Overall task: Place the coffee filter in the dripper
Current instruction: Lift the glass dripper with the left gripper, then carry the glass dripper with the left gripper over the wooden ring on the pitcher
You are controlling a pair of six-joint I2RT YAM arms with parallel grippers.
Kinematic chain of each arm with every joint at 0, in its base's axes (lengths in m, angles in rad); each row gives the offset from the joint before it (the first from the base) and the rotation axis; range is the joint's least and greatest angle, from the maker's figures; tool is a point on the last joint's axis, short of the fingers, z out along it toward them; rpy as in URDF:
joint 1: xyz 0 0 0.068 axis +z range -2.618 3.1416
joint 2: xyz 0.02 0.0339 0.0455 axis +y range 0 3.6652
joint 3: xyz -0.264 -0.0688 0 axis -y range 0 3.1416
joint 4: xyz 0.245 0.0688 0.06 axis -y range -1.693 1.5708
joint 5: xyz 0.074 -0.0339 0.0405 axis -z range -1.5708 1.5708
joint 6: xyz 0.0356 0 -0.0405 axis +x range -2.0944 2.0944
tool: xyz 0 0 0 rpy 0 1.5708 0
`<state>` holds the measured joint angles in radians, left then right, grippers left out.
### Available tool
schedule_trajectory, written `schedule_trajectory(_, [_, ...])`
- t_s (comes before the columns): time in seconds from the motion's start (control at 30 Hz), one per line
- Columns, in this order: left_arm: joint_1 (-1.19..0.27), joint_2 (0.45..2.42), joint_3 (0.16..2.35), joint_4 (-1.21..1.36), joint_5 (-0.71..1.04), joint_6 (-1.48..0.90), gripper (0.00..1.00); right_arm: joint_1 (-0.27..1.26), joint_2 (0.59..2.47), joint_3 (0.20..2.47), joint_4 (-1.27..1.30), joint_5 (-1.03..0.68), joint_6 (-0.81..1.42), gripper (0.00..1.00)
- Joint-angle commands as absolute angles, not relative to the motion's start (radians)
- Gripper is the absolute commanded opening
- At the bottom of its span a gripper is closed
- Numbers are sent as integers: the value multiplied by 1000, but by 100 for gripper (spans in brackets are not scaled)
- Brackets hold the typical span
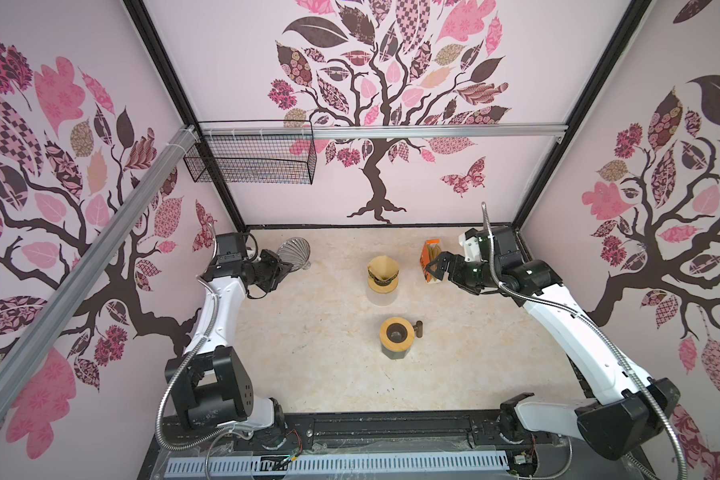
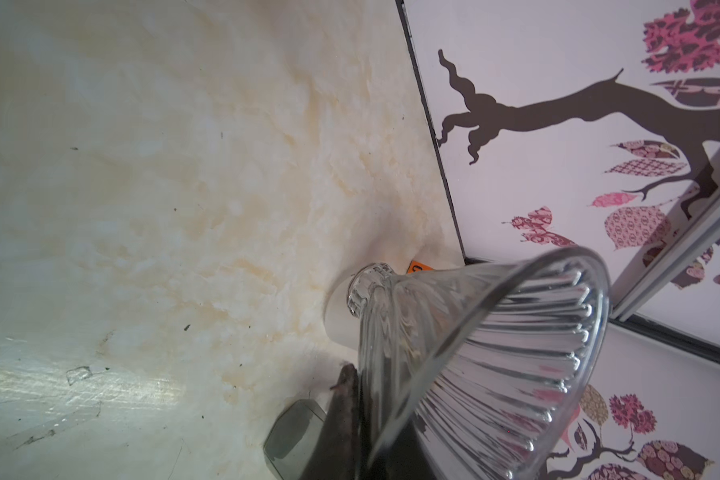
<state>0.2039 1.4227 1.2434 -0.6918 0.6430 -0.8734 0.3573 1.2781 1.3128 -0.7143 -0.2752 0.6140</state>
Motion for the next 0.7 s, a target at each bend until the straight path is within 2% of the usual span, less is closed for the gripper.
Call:
schedule_trajectory(0.0, [162, 1357, 1309, -763, 684, -811, 0, 362, 1265, 1288, -709, -259, 691, 100])
schedule_trajectory(0.23, [-2, 1286, 1336, -832, 644, -785, 0, 373, 1282, 1315, -744, -257, 654, 100])
schedule_trajectory(0.67, [-354, 1323, 1461, -1025, 537, -646, 0, 382, 1279, 1358, -795, -254, 571, 100])
